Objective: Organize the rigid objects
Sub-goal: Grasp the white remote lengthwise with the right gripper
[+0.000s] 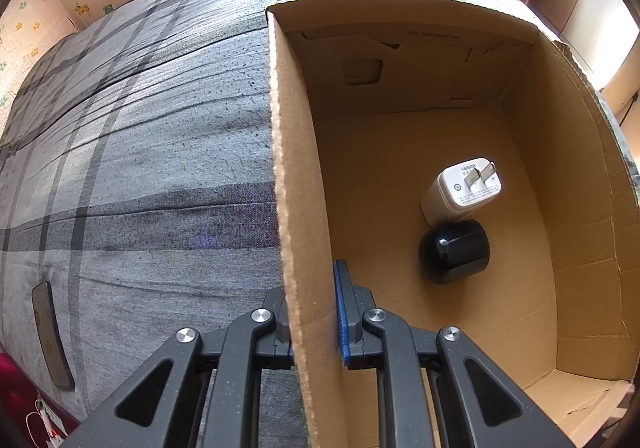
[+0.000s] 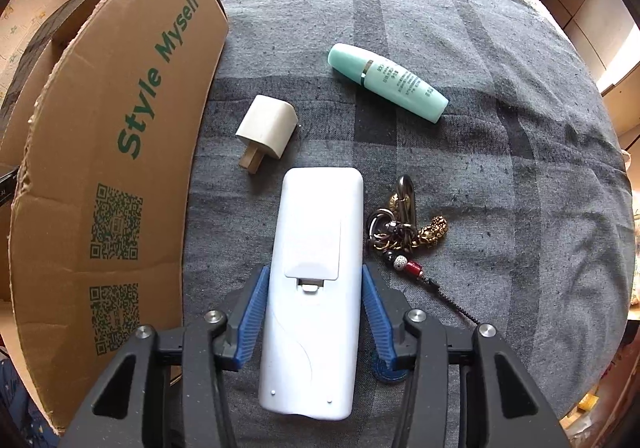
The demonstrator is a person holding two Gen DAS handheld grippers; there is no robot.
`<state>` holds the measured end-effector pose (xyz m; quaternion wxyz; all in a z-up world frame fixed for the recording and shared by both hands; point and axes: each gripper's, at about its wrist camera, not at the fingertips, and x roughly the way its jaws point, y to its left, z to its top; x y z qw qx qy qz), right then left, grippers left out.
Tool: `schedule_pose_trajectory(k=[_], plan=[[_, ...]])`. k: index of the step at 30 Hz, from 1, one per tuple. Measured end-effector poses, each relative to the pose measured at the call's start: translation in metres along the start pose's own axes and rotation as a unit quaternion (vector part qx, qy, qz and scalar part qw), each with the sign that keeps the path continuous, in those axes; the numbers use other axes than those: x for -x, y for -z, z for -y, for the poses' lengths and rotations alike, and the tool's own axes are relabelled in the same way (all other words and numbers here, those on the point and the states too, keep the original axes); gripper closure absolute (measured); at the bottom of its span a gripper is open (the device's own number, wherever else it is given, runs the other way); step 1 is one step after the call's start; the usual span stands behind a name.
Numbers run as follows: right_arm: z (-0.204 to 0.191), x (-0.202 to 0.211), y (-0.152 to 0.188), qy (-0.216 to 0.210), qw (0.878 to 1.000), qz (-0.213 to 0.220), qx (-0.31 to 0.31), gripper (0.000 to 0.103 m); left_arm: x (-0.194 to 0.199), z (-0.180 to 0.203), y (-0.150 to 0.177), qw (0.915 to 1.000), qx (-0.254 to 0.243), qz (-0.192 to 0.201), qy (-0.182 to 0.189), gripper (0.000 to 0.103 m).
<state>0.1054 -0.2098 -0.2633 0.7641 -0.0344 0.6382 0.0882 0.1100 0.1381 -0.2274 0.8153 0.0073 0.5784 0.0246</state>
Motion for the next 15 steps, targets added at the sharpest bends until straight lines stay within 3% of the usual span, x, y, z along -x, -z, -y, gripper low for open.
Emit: schedule_pose_trajectory(k=[15], plan=[[0.001,0.034,-0.009,-0.001,1.0,0.024,0.004,0.055,0.001,0.001,0.0,1.0,-0.001,0.001,0.0,0.087]])
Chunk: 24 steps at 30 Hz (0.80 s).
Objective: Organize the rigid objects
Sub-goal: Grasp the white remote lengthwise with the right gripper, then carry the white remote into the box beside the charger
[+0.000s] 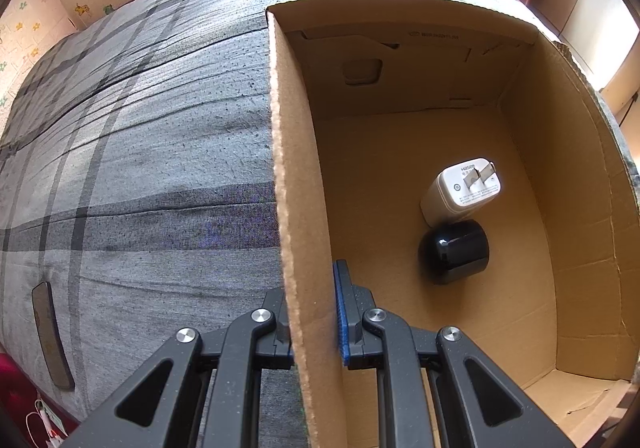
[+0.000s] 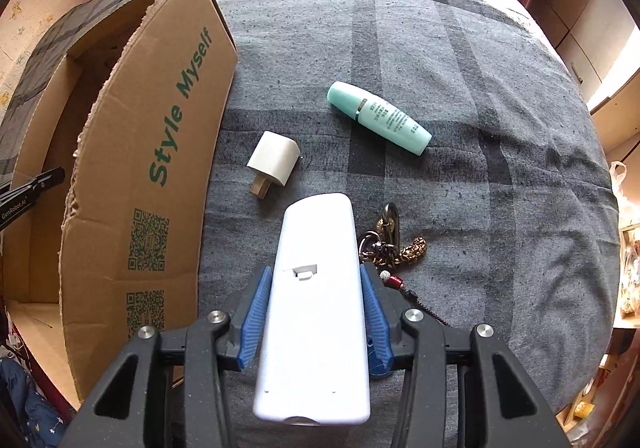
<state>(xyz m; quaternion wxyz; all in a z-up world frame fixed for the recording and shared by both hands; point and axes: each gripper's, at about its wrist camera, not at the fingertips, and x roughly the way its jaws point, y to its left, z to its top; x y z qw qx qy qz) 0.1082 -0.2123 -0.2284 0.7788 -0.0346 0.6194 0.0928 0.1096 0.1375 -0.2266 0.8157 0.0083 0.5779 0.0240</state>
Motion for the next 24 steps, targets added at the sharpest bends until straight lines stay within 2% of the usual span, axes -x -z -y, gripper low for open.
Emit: schedule_pose_trajectory(k=[12,24], plan=[[-0.001,0.009,-0.004,-0.011,1.0,0.008,-0.012,0.055,0.0,-0.001,0.0,1.0,0.0,0.0,0.0,0.087],[-0.013,0.072,-0.033,-0.002,0.998,0.063,0.024,0.055,0.0,0.001,-0.001,1.0,-0.001,-0.001,-0.001,0.087]])
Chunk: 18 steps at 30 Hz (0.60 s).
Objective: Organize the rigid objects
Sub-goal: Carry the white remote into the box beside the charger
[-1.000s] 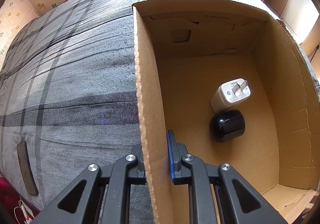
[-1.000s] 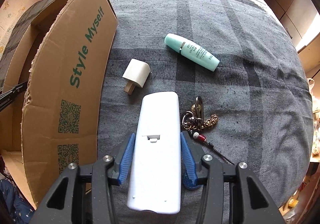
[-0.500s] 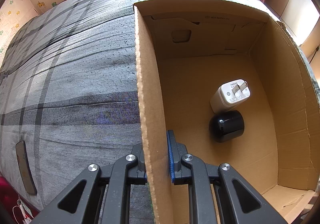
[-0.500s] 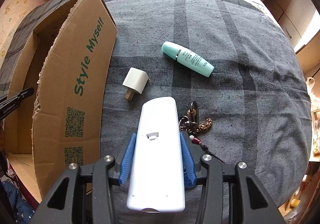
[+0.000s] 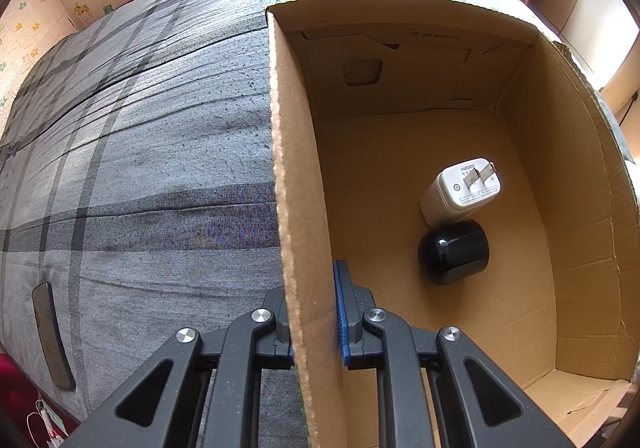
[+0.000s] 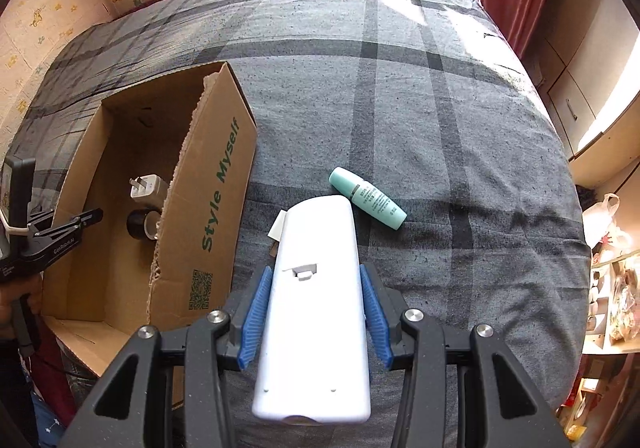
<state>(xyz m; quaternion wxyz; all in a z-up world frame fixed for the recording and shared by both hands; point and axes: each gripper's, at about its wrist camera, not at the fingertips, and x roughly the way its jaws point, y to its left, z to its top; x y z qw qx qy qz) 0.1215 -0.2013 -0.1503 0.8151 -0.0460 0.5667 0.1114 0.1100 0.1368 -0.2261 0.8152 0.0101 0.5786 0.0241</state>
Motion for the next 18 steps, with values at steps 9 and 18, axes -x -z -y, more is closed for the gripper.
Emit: schedule_pose_trajectory(k=[9,18], plan=[[-0.02,0.031,-0.028,0.006,0.999,0.031,0.033,0.057,0.0,0.001,-0.001,1.0,0.0,-0.001,0.0,0.087],[-0.061,0.046,-0.058,-0.018,0.996,0.049,0.073,0.084,0.0,0.0,-0.001,1.0,0.001,-0.001,0.002,0.087]])
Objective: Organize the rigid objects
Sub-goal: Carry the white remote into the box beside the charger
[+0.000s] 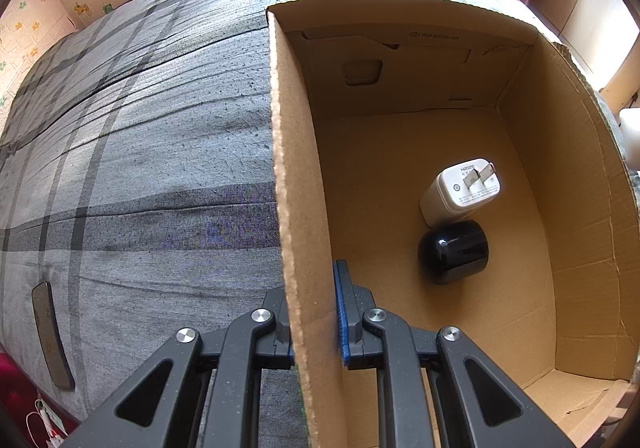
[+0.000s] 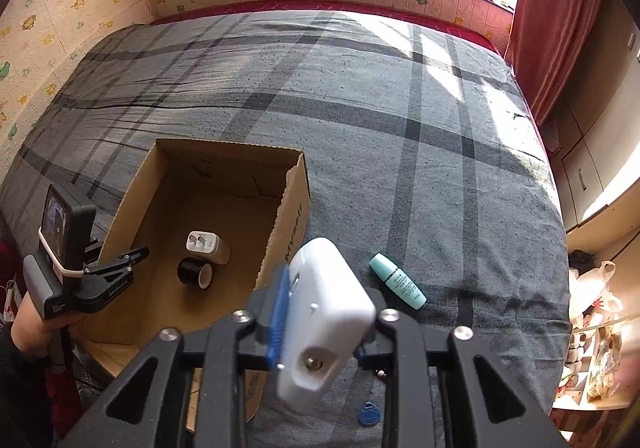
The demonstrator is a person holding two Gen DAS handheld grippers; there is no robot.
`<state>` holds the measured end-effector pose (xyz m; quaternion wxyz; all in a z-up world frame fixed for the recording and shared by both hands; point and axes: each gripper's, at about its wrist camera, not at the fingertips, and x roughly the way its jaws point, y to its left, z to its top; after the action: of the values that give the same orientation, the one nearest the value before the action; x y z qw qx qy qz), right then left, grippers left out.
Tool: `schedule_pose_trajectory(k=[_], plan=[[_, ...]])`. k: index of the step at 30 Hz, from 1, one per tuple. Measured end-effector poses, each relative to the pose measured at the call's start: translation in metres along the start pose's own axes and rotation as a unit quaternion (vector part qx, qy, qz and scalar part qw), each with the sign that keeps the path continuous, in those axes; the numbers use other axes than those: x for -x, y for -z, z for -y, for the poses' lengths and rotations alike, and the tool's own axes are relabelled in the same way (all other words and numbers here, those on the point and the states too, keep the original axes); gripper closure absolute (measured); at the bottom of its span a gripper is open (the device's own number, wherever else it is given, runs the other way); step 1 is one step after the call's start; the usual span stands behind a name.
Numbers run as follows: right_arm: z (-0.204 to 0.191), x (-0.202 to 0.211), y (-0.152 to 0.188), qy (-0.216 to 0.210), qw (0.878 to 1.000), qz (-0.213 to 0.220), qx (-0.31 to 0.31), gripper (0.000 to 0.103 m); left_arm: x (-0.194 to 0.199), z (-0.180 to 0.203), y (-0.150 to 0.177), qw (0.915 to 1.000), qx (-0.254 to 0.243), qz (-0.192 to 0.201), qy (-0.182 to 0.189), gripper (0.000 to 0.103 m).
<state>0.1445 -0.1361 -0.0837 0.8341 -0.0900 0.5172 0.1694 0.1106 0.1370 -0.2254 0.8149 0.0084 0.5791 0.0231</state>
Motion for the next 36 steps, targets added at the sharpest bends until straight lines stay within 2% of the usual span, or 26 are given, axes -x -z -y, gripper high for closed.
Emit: schedule_pose_trajectory(k=[4,18,26,36], plan=[[-0.025,-0.007,-0.01,0.008,0.999,0.001,0.035,0.085,0.0,-0.001,0.0,1.0,0.001,0.0,0.001,0.087],[-0.08,0.0,-0.055,-0.02,0.995,0.02,0.092,0.085,-0.001,-0.001,0.0,1.0,0.001,-0.001,0.0,0.087],[-0.1,-0.061,-0.059,-0.015,0.993,-0.038,0.109,0.085,0.0,0.0,-0.001,1.0,0.001,-0.002,0.001,0.087],[-0.11,-0.13,-0.064,0.043,0.987,-0.073,0.136,0.085,0.0,-0.001,-0.002,1.0,0.002,-0.003,0.003,0.087]])
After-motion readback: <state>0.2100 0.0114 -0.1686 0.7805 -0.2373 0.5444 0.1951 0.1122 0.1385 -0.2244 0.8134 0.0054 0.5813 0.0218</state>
